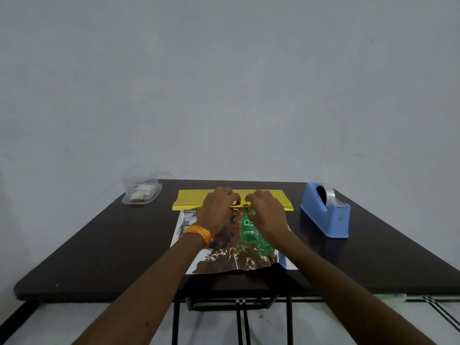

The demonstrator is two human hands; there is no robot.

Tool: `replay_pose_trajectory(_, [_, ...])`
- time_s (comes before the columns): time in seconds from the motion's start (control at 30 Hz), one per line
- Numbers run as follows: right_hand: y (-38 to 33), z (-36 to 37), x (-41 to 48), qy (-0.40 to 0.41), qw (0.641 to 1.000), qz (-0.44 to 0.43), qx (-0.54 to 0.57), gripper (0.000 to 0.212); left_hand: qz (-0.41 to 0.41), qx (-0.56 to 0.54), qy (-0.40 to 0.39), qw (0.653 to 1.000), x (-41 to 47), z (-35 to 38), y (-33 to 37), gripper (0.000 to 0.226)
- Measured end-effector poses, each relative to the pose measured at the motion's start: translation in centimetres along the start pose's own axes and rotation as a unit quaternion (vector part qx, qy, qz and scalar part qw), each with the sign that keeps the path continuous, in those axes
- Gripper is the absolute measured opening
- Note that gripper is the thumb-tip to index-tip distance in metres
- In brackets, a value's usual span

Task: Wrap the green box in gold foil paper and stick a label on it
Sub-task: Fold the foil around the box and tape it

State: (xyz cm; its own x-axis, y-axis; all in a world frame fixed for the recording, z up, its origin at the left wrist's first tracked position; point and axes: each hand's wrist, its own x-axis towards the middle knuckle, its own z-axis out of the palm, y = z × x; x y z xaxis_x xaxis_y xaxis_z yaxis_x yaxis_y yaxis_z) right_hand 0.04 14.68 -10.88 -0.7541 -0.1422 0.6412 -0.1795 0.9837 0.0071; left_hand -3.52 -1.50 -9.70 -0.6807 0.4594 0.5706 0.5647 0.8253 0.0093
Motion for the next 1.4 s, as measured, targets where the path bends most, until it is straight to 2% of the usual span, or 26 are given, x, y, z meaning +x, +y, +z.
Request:
replay_pose_trajectory(0.07, [-0.6, 0.3, -1.1, 0.020, 0.999, 0.007, -0.043, 0.031, 0.004, -0.007, 0.005, 1.000, 0.1, 0.2, -0.1, 0.029])
replay_pose_trajectory(0.1, [-0.9, 0.5, -1.4, 0.005, 0.999, 0.002, -0.053, 0.025, 0.004, -0.008, 0.008, 1.000, 0.1, 0.2, -0.2, 0.029])
replay_pose_trajectory(0.23, [-1.2, 1.6, -2.4, -0.138, 0.990, 0.018, 0.035, 0.025, -0.004, -0.001, 0.004, 1.000, 0.2, 0.6, -0.4, 0.030])
replay_pose_trajectory(0.3, [-0.8, 1.9, -2.4, -0.169, 0.983, 0.026, 0.065, 0.025, -0.005, 0.004, 0.000, 1.000, 0.4, 0.9, -0.5, 0.031])
replay_pose_trajectory(0.63, [0.4, 2.0, -2.5, -0.197, 0.974, 0.016, 0.111, 0.027, 0.010, 0.012, 0.005, 1.000, 0.8, 1.1, -1.0, 0.032])
replay_pose_trajectory(0.73, [0.6, 2.1, -2.8, -0.170, 0.966, 0.099, 0.165, 0.013, 0.011, 0.003, 0.007, 1.000, 0.5, 1.1, -0.9, 0.029])
replay_pose_trajectory(0.8, [1.1, 2.1, -2.8, -0.106, 0.952, 0.204, 0.200, 0.010, 0.013, 0.008, 0.011, 1.000, 0.4, 1.2, -1.0, 0.030])
replay_pose_trajectory(0.9, [2.1, 1.9, -2.6, -0.058, 0.911, 0.308, 0.267, 0.026, 0.016, 0.009, 0.007, 1.000, 0.4, 1.2, -1.1, 0.032])
replay_pose_trajectory(1.0, [3.1, 1.8, -2.3, -0.052, 0.855, 0.374, 0.354, 0.008, 0.018, 0.007, 0.006, 1.000, 0.5, 1.2, -1.2, 0.032])
replay_pose_trajectory(1.1, [3.5, 1.9, -2.2, -0.083, 0.802, 0.396, 0.439, 0.028, 0.018, 0.005, 0.005, 1.000, 0.5, 1.2, -1.0, 0.033])
replay_pose_trajectory(1.23, [3.8, 2.4, -2.3, -0.095, 0.804, 0.384, 0.444, 0.012, 0.020, 0.008, 0.009, 1.000, 0.4, 1.2, -1.1, 0.034])
replay_pose_trajectory(1.4, [4.1, 3.0, -2.4, -0.097, 0.797, 0.381, 0.458, 0.027, 0.020, 0.002, 0.010, 1.000, 0.6, 1.2, -1.1, 0.031])
